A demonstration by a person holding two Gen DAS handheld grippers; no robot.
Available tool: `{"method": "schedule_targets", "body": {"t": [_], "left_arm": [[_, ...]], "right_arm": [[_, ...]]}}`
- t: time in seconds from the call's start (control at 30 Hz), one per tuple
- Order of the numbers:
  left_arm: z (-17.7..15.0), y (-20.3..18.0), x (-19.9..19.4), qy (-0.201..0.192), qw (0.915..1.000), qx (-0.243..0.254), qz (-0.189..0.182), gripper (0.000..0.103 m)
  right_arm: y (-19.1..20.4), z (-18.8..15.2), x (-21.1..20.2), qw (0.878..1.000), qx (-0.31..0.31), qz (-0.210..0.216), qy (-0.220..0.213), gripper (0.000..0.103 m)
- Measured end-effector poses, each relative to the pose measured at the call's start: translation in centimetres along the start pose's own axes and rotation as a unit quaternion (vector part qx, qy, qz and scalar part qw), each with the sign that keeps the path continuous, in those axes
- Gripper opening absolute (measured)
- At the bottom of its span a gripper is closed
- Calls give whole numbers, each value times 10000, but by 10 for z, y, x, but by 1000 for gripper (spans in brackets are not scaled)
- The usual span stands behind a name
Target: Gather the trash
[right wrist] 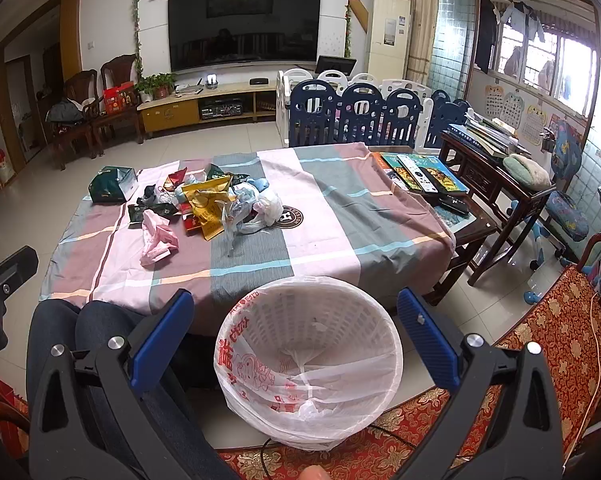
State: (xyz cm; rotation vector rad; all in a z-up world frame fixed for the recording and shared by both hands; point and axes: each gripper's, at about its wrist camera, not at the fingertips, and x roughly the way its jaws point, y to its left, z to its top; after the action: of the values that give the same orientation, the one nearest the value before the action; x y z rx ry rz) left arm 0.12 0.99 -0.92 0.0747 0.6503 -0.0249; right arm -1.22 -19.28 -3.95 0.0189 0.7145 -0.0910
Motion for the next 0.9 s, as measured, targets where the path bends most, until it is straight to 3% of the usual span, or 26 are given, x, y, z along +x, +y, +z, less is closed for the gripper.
{"method": "schedule_targets", "body": {"t": [0.9], "left_arm": [[-14, 8, 9, 108, 9999, -53, 8, 100]], "right_arm": [[2, -10, 7, 10000, -53, -25, 55, 100]]}}
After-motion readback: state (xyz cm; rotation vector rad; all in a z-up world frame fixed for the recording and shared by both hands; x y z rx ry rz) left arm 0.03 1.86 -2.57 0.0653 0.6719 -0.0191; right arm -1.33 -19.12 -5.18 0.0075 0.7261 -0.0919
